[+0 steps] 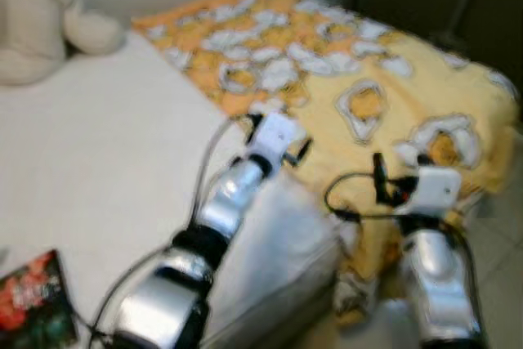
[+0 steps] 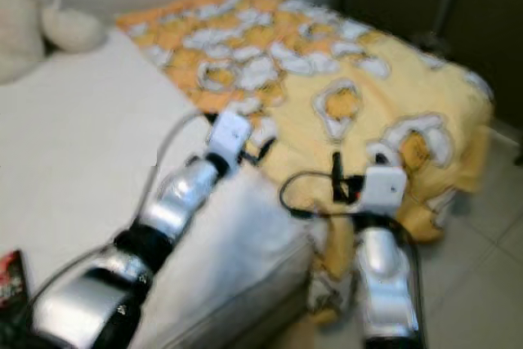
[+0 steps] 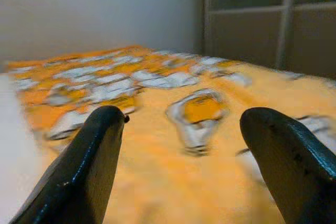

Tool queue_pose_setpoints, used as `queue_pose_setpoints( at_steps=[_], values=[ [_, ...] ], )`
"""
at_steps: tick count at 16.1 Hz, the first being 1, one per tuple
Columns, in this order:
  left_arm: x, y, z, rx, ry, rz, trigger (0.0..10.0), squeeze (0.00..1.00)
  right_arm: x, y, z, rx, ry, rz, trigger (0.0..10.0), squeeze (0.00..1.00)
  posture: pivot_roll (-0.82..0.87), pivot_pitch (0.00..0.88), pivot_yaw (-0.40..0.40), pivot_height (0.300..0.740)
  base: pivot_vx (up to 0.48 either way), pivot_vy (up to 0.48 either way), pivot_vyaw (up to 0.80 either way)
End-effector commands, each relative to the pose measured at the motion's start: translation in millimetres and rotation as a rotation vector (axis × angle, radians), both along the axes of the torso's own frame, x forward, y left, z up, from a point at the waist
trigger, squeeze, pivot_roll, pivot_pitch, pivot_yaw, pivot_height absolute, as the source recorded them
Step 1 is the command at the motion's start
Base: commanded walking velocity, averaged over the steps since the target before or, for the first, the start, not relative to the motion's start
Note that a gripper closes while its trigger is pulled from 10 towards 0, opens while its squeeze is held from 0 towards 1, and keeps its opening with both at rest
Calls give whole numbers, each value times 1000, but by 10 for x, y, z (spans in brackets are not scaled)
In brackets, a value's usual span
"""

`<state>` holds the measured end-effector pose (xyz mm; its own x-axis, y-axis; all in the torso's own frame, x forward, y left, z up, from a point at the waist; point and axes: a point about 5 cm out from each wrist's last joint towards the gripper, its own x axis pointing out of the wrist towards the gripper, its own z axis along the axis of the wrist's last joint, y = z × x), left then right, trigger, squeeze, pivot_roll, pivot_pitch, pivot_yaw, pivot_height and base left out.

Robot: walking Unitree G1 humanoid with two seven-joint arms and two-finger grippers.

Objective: Clean up the room

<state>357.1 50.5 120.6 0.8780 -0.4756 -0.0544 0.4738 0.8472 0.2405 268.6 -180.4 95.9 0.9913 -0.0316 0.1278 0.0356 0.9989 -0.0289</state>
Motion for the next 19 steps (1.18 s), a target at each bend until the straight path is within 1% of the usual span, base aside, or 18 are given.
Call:
queue_pose_setpoints(
  at_steps=[1,4,7,11,13,14,15,16,17,18,19],
  values=[
    [-19,-49,-31,-2,18,-15,10000,0,-12,-74,39,-8,-14,-20,10000,0,-226,0,105,740,240,-412,0],
    [-26,-60,-42,-10,21,-16,10000,0,-22,-71,38,-9,-10,-17,10000,0,-230,0,107,740,265,-398,0],
    [-19,-51,-55,-26,33,6,10000,0,-17,-68,41,-12,-10,-10,10000,0,-229,0,105,740,285,-383,0],
    [4,-12,-121,-39,93,73,10000,0,-38,-46,31,-12,-2,5,10000,0,-234,0,100,740,370,-302,0],
    [-1,-34,-139,-44,111,70,10000,0,-65,-41,23,-12,4,14,10000,0,-242,0,96,740,381,-287,0],
    [6,-23,-164,-45,135,92,10000,0,-88,-48,24,-14,6,15,10000,0,-250,0,92,740,0,0,0],
    [33,61,-241,-42,212,160,10000,0,-156,-65,40,-19,10,19,10000,0,-270,0,74,740,0,0,0],
    [39,84,-252,-41,225,177,10000,0,-183,-67,51,-21,10,21,10000,0,-274,0,69,740,0,0,0],
    [58,203,-333,-56,306,253,10000,0,-355,-76,39,-48,41,56,10000,0,-301,29,28,740,0,0,0],
    [59,233,-355,-65,329,271,10000,0,-408,-76,33,-51,53,67,10000,0,-307,39,21,740,0,0,0],
    [56,298,-400,-99,376,311,10000,0,-570,-67,10,-64,92,102,10000,0,-342,90,-17,740,0,0,0]
  ],
)
